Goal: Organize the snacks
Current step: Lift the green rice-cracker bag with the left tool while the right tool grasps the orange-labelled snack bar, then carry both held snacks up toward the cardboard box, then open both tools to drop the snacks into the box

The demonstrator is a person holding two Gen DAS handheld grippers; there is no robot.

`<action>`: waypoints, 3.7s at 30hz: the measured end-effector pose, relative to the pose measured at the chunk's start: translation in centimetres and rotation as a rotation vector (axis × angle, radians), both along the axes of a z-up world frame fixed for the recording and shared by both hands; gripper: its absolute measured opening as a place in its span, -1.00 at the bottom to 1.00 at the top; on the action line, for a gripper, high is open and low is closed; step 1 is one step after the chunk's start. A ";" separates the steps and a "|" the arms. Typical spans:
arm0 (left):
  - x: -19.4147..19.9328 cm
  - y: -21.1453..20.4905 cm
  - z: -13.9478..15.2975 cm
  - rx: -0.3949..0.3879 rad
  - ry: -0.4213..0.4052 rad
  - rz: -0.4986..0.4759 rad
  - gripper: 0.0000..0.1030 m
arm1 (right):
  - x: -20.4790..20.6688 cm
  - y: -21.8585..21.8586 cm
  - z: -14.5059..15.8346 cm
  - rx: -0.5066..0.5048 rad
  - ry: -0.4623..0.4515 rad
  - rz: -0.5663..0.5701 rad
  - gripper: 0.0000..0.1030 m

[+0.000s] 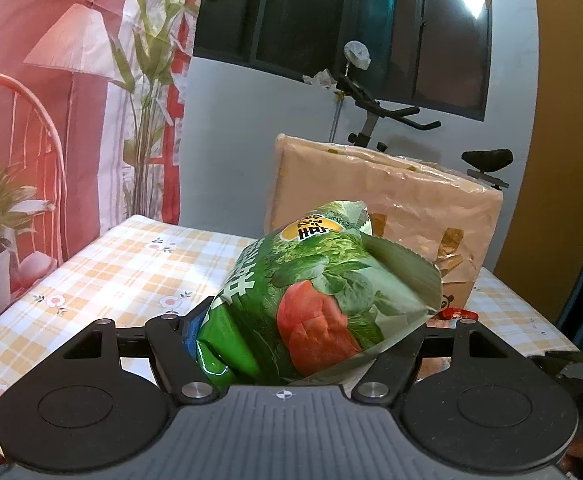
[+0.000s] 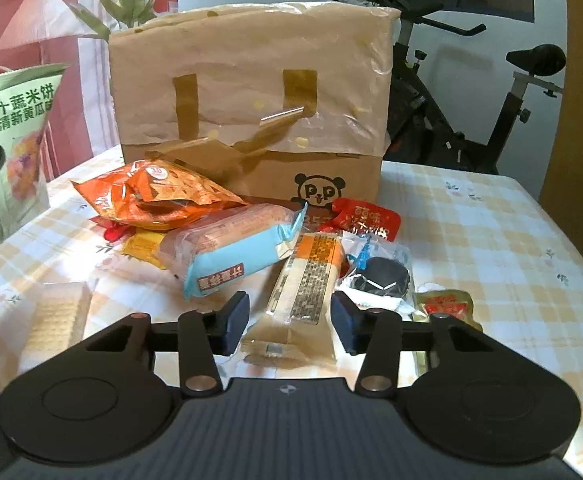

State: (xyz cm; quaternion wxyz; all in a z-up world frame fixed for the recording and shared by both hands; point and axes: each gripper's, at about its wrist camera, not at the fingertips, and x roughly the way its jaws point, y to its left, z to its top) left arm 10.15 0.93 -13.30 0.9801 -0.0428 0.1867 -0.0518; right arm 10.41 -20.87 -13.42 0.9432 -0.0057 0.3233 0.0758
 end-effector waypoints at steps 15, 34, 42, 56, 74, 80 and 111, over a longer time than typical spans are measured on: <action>0.4 0.0 -0.5 0.020 0.029 0.004 0.45 | 5.5 0.1 -3.0 -0.038 0.065 -0.058 -0.06; 0.5 0.0 -1.0 0.028 0.046 0.010 0.45 | 3.8 -1.0 -2.9 0.034 0.001 -0.058 -0.21; 0.4 0.2 -0.8 0.012 0.031 0.022 0.45 | 1.7 -2.3 -1.3 0.111 -0.070 -0.074 -0.22; 2.7 1.3 5.8 -0.018 -0.114 0.035 0.45 | 1.3 -3.6 4.6 0.172 -0.219 -0.087 -0.22; 15.9 -5.2 16.0 -0.109 -0.232 -0.163 0.45 | 5.8 -6.3 15.1 0.267 -0.413 -0.088 -0.22; 21.3 -7.5 14.8 -0.076 -0.195 -0.158 0.46 | 8.0 -6.6 15.9 0.230 -0.420 -0.078 -0.22; 20.5 -1.8 11.4 -0.003 0.062 -0.074 0.79 | 19.8 -1.9 14.1 0.184 -0.171 0.006 0.23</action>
